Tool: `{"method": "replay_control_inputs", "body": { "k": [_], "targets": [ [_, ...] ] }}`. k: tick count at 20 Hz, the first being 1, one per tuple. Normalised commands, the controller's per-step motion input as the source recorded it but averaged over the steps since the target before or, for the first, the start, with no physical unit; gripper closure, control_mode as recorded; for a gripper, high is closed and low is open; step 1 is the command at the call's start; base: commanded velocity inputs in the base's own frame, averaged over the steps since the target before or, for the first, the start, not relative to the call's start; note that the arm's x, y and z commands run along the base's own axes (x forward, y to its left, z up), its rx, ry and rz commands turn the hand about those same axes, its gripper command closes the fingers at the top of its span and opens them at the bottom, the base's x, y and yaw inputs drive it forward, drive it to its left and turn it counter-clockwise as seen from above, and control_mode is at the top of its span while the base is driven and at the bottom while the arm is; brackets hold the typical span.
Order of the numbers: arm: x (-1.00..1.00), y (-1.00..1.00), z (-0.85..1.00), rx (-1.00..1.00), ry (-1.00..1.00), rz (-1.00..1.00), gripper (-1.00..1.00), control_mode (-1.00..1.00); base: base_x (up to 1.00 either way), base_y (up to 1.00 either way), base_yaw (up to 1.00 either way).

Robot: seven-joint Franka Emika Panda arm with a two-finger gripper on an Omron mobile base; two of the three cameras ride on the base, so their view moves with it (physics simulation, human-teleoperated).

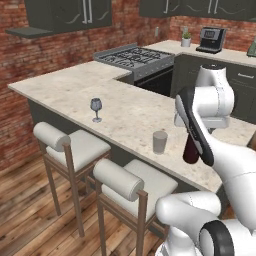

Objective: There is a wine glass and glass cup on the dining counter. Place the wine bottle next to the wine glass and the juice bottle next to the glass cup.

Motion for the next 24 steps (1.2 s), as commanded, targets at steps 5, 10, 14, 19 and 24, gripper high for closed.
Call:
{"method": "replay_control_inputs", "body": {
  "k": [5,10,14,19,24],
  "targets": [
    [0.22,-0.3,-0.04,0.0,-0.03,0.01,1.0,-1.0,0.0,0.0,0.0],
    [0.3,-0.08,-0.07,0.0,0.0,0.05,1.0,-1.0,0.0,0.0,0.0],
    [0.32,-0.05,-0.09,0.0,0.0,0.06,1.0,-1.0,0.0,0.0,0.0],
    [0.24,-0.09,-0.1,0.0,0.0,0.09,1.0,-1.0,0.0,0.0,0.0],
    [0.17,-0.11,-0.16,0.0,-0.03,0.1,1.0,-1.0,0.0,0.0,0.0]
  ]
}}
